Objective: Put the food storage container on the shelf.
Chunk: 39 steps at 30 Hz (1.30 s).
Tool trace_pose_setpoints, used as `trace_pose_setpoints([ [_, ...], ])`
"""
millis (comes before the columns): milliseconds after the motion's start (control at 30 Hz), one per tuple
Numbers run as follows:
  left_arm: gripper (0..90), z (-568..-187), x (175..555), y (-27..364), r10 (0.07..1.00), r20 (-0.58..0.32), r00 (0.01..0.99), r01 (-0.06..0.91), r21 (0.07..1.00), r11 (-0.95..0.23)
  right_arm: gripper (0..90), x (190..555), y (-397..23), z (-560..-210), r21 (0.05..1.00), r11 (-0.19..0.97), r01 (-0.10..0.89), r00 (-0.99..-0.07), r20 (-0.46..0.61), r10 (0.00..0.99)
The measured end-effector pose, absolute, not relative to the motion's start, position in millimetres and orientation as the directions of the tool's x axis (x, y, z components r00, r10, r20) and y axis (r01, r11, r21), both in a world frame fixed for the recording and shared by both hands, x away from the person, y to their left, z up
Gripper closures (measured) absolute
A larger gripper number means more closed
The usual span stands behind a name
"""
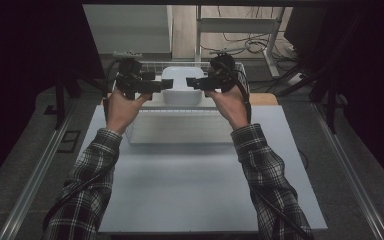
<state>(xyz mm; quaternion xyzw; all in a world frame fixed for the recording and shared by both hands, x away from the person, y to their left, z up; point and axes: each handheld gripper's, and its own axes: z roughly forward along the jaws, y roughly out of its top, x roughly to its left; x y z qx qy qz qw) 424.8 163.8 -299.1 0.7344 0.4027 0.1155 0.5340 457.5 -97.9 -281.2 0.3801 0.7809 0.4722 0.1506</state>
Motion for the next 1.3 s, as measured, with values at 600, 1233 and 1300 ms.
trace_pose_setpoints([
  [600,4.8,-313,399,156,0.692,-0.152,0.706,0.419,0.877,-0.234,0.0,437,-94,-290,0.819,0.425,0.384,-0.724,-0.018,0.689],
  [1233,1.3,-337,372,166,0.683,-0.157,0.714,0.427,0.870,-0.246,0.0,407,-110,-308,0.826,0.444,0.348,-0.741,-0.048,0.670],
  [1300,0.7,-342,369,166,0.688,-0.160,0.708,0.428,0.872,-0.238,0.0,404,-113,-311,0.828,0.440,0.347,-0.742,-0.045,0.669],
])
